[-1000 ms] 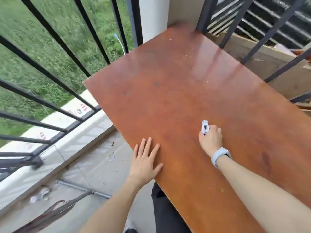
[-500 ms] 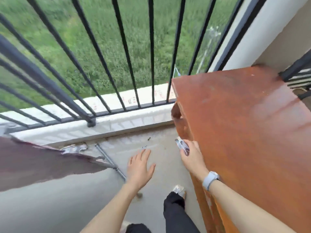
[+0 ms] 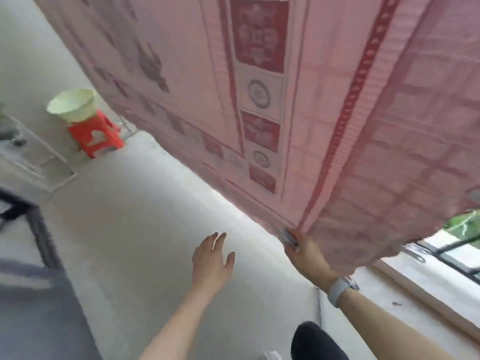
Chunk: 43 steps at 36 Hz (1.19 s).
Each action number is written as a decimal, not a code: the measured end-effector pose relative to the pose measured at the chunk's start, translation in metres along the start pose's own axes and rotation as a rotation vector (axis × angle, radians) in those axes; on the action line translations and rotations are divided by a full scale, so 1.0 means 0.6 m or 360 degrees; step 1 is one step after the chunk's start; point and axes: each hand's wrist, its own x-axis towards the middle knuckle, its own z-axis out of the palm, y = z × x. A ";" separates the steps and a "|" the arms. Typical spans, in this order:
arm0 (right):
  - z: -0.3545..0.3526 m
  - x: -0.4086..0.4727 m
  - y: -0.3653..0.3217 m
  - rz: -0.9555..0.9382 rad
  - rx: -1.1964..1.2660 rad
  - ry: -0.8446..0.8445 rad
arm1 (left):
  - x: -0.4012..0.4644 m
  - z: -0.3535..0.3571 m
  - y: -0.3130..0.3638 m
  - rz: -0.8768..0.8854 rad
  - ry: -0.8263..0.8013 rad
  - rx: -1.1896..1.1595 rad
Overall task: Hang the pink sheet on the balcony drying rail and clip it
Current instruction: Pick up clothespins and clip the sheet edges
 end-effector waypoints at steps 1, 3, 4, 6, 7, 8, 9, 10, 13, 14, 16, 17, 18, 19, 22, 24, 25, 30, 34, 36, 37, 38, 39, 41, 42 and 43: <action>0.018 0.022 -0.032 -0.0093 -0.0053 -0.0034 | 0.009 -0.018 -0.029 -0.0081 0.0046 -0.0031; 0.053 0.065 -0.099 -0.0223 -0.0104 -0.0106 | 0.024 -0.049 -0.082 -0.0226 0.0145 -0.0086; 0.071 0.087 -0.131 -0.0263 -0.0109 -0.0145 | 0.032 -0.062 -0.107 -0.0283 0.0184 -0.0107; 0.108 0.131 -0.194 -0.0340 -0.0083 -0.0220 | 0.052 -0.089 -0.153 -0.0371 0.0260 -0.0154; 0.127 0.154 -0.225 -0.0375 -0.0072 -0.0249 | 0.065 -0.103 -0.174 -0.0411 0.0288 -0.0170; 0.147 0.179 -0.255 -0.0421 -0.0059 -0.0279 | 0.080 -0.118 -0.196 -0.0450 0.0308 -0.0177; 0.168 0.206 -0.284 -0.0467 -0.0040 -0.0304 | 0.098 -0.134 -0.219 -0.0489 0.0322 -0.0183; 0.186 0.236 -0.310 -0.0513 -0.0032 -0.0313 | 0.120 -0.152 -0.239 -0.0518 0.0352 -0.0189; 0.241 0.331 -0.403 -0.0631 -0.0012 -0.0375 | 0.208 -0.215 -0.312 -0.0591 0.0465 -0.0209; 0.258 0.364 -0.435 -0.0669 -0.0004 -0.0392 | 0.242 -0.242 -0.336 -0.0608 0.0506 -0.0204; 0.293 0.434 -0.502 -0.0706 0.0046 -0.0423 | 0.315 -0.297 -0.383 -0.0655 0.0576 -0.0195; 0.311 0.469 -0.536 -0.0721 0.0070 -0.0430 | 0.350 -0.325 -0.404 -0.0680 0.0607 -0.0195; 0.330 0.504 -0.570 -0.0755 0.0092 -0.0420 | 0.383 -0.353 -0.425 -0.0689 0.0641 -0.0189; 0.346 0.536 -0.604 -0.0787 0.0104 -0.0403 | 0.413 -0.380 -0.444 -0.0692 0.0664 -0.0183; 0.389 0.609 -0.704 -0.0840 0.0128 -0.0454 | 0.481 -0.446 -0.500 -0.0727 0.0720 -0.0198; 0.421 0.651 -0.764 -0.0873 0.0172 -0.0527 | 0.512 -0.474 -0.539 -0.0758 0.0765 -0.0235; 0.440 0.673 -0.794 -0.0884 0.0204 -0.0548 | 0.527 -0.486 -0.561 -0.0778 0.0778 -0.0250; 0.540 0.786 -0.930 -0.0963 0.0209 -0.0611 | 0.617 -0.540 -0.693 -0.0890 0.0798 -0.0301; 0.628 0.890 -1.035 -0.1056 0.0150 -0.0624 | 0.722 -0.598 -0.813 -0.0886 0.0840 -0.0286; 0.676 0.950 -1.089 -0.1109 0.0128 -0.0645 | 0.785 -0.631 -0.876 -0.0859 0.0865 -0.0270; 0.701 0.983 -1.116 -0.1123 0.0121 -0.0645 | 0.817 -0.649 -0.908 -0.0841 0.0872 -0.0266; 0.723 1.012 -1.144 -0.1118 0.0113 -0.0631 | 0.849 -0.666 -0.938 -0.0824 0.0870 -0.0274; 0.744 1.041 -1.175 -0.1106 0.0109 -0.0597 | 0.882 -0.685 -0.970 -0.0809 0.0860 -0.0288; 0.775 1.085 -1.247 -0.1058 0.0119 -0.0532 | 0.947 -0.726 -1.030 -0.0783 0.0842 -0.0306; 0.789 1.109 -1.282 -0.1038 0.0142 -0.0498 | 0.980 -0.749 -1.059 -0.0772 0.0839 -0.0308; 0.801 1.132 -1.315 -0.1028 0.0178 -0.0473 | 1.013 -0.772 -1.087 -0.0762 0.0837 -0.0311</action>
